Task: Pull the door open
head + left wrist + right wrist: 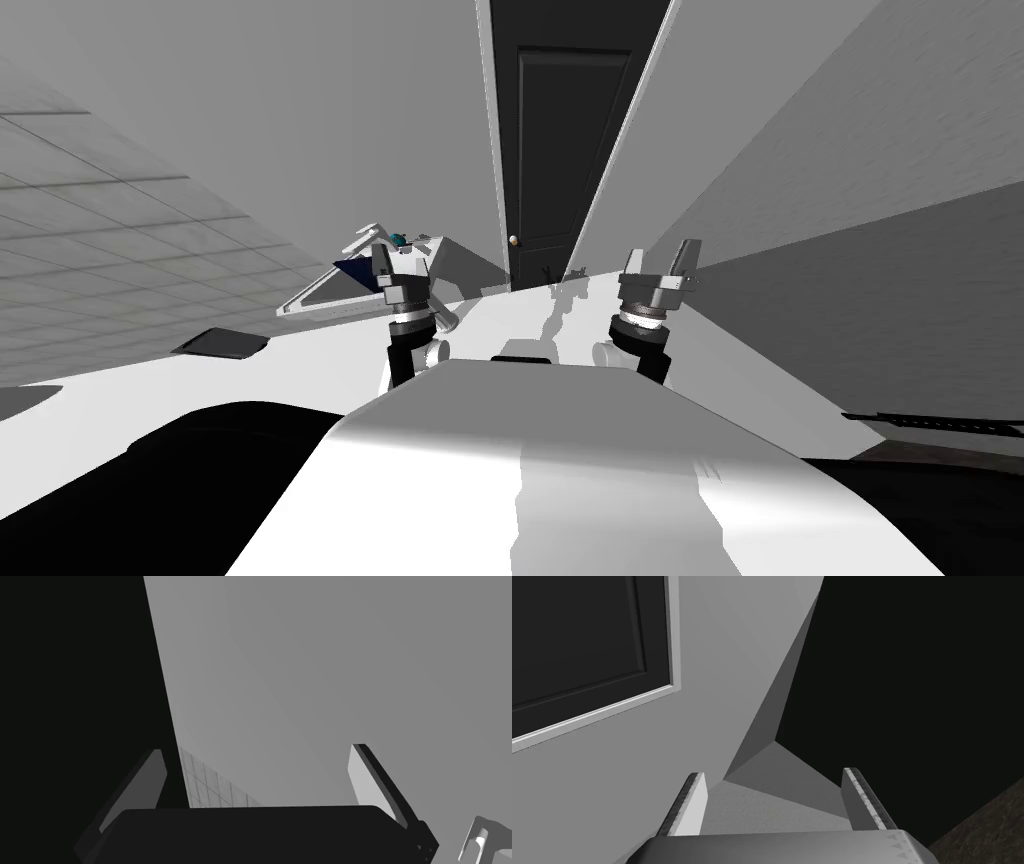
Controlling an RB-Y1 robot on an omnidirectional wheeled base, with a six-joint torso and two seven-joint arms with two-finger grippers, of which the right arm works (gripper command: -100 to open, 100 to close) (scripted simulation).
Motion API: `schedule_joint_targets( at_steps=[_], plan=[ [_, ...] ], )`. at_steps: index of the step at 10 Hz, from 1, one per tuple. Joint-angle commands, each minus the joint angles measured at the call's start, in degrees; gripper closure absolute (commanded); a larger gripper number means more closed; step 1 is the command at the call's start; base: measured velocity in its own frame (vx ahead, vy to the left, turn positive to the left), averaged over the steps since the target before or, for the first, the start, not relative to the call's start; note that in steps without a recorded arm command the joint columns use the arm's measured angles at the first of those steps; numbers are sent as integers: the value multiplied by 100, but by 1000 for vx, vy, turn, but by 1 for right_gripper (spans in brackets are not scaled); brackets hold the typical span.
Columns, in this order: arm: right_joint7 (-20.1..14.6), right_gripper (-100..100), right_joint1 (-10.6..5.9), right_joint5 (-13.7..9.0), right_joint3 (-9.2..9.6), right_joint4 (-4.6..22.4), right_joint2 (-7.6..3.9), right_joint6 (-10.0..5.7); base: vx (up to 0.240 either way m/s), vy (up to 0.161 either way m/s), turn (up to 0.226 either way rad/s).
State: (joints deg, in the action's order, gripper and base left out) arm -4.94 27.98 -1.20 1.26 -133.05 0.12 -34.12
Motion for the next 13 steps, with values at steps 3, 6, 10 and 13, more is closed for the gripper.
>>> schedule_joint_targets(
  at_steps=[3,6,10,13],
  plan=[
    [-359,-100,-68,-262,0,426,-133,-94,110,3,162],
    [-693,-100,-131,-506,-1,823,-229,-181,130,5,166],
    [-1015,-100,-192,-741,-1,1206,-307,-265,97,1,124],
    [-1296,-100,-245,-945,-1,1538,-362,-339,89,-17,134]
  ],
)
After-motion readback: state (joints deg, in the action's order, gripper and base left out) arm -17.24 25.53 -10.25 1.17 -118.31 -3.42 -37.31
